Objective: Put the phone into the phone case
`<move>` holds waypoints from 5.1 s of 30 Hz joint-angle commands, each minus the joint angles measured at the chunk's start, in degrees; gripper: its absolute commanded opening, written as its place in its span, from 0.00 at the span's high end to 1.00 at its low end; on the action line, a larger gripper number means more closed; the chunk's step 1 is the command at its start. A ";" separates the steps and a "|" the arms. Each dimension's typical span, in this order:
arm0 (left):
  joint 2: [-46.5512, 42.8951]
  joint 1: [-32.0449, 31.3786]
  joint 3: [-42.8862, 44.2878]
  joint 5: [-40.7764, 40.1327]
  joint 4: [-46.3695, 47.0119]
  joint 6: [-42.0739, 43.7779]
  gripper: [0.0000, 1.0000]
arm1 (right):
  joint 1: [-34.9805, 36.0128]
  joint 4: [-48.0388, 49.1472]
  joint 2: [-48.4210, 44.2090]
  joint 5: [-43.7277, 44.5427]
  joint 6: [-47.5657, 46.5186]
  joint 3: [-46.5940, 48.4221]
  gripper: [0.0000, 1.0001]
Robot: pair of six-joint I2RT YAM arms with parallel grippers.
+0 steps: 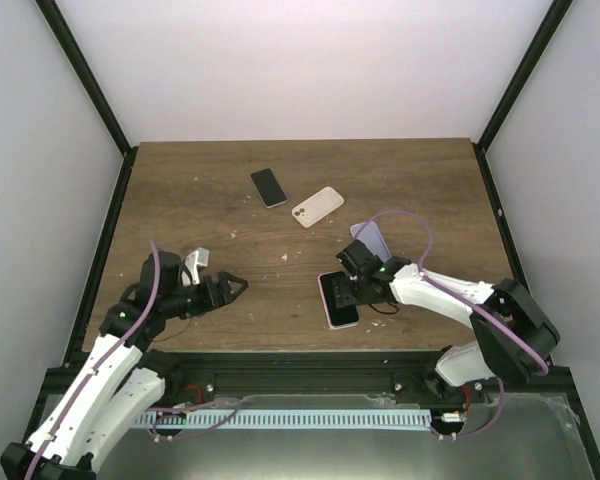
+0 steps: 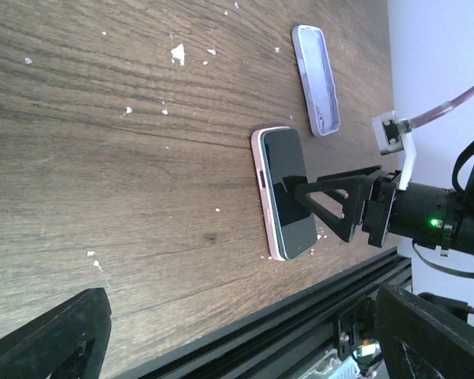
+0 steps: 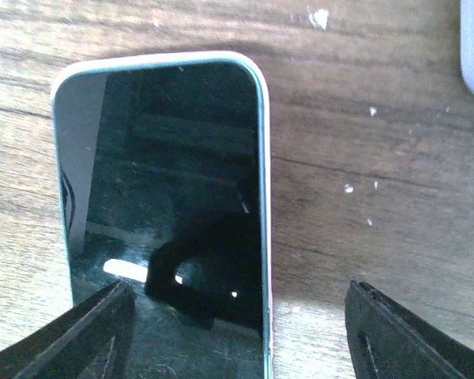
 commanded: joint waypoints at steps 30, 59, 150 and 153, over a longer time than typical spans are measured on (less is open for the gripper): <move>11.28 -12.06 -5.06 -0.33 17.83 -8.46 0.23 | 3.38 11.10 1.81 -17.10 11.79 -1.98 0.46; 26.55 -16.25 -7.61 1.68 32.71 -10.96 0.42 | 6.65 19.44 -1.13 -22.02 17.59 -7.50 0.80; 42.07 -16.60 -18.97 -0.97 56.48 -16.87 0.78 | 5.11 51.09 8.10 -29.72 23.80 -9.52 0.47; 42.38 -16.60 -18.81 -1.99 54.76 -16.41 0.82 | 5.13 49.53 8.11 -29.17 23.59 -9.00 0.47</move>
